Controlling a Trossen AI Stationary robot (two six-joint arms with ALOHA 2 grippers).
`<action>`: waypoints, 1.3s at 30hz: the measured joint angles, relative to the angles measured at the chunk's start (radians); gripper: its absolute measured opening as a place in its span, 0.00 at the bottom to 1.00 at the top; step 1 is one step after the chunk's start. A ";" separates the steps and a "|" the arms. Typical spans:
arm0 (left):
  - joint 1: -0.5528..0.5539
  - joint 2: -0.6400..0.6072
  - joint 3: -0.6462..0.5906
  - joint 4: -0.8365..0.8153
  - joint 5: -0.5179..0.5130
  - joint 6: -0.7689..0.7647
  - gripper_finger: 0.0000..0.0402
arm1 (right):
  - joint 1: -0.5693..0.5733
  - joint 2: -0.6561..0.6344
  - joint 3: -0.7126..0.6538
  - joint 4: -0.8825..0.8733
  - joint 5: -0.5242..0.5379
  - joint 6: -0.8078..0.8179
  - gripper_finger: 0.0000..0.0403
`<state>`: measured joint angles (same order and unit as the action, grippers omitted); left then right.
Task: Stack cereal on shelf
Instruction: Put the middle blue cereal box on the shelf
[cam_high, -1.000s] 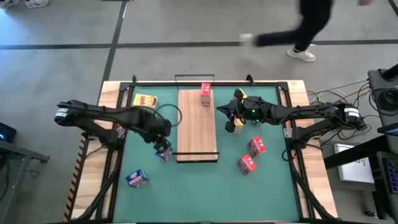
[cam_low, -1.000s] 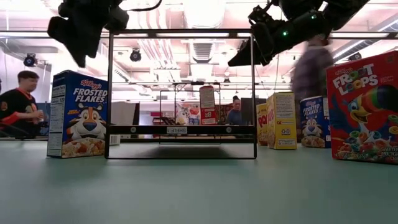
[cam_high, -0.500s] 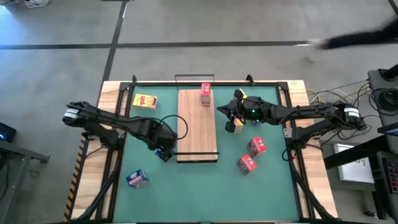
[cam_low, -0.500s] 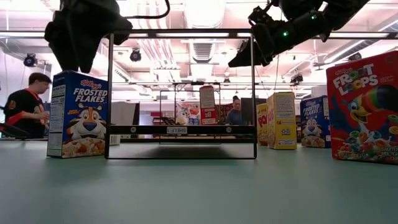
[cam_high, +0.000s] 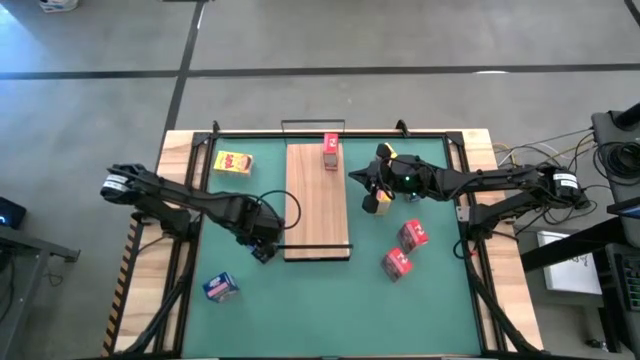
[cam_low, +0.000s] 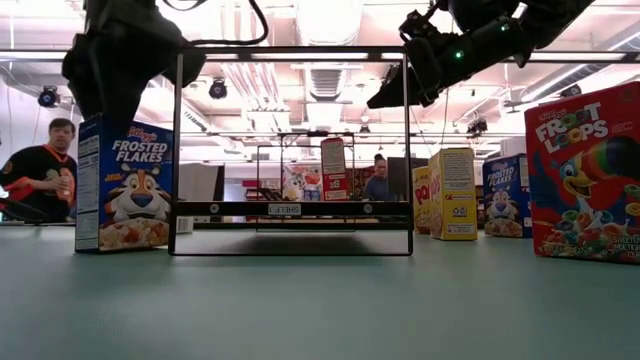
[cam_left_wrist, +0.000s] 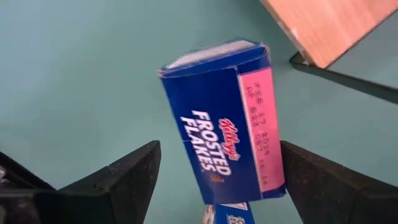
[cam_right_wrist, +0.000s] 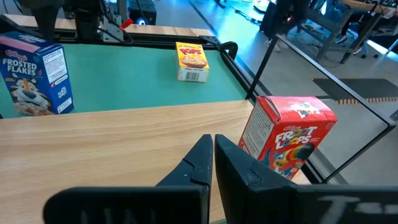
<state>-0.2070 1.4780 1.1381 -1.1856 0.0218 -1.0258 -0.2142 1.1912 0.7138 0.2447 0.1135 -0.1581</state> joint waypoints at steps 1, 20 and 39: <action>0.000 0.000 -0.002 0.000 -0.001 0.007 0.73 | 0.000 0.000 0.000 0.000 0.000 0.000 0.02; -0.003 0.000 0.000 0.006 0.006 0.066 0.45 | 0.000 0.000 0.000 0.001 0.000 0.000 0.02; 0.000 -0.131 0.073 -0.081 -0.075 0.212 0.40 | 0.000 0.001 0.000 0.001 0.000 0.001 0.02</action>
<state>-0.2069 1.3475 1.2108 -1.2668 -0.0530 -0.8139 -0.2142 1.1919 0.7139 0.2458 0.1140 -0.1575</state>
